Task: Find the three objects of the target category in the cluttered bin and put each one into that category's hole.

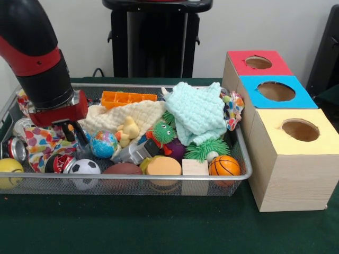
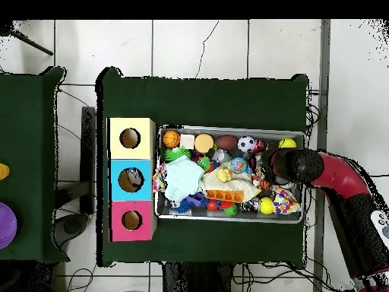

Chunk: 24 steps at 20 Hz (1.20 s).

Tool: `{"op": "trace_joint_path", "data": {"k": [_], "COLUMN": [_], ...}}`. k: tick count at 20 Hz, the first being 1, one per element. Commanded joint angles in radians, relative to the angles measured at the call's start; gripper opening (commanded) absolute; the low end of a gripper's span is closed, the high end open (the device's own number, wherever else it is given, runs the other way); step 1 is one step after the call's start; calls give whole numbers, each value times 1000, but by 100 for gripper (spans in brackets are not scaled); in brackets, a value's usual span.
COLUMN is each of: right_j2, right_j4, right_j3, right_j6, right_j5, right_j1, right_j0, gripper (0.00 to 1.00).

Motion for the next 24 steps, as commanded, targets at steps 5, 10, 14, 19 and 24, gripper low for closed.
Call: {"op": "trace_joint_path", "data": {"k": [5,10,14,19,24], "right_j2": [38,45,54,94,110], "right_j4": [147,235,325,439,471], "right_j3": [136,145,168,207,246], "right_j6": [139,133,124,62,17], "right_j5": [-34,-3,16,18,-23], "right_j1": [-173,-208,-184,-64,1], "right_j0": [24,24,21,9,2], "gripper": [0,0,0,0,0]}}
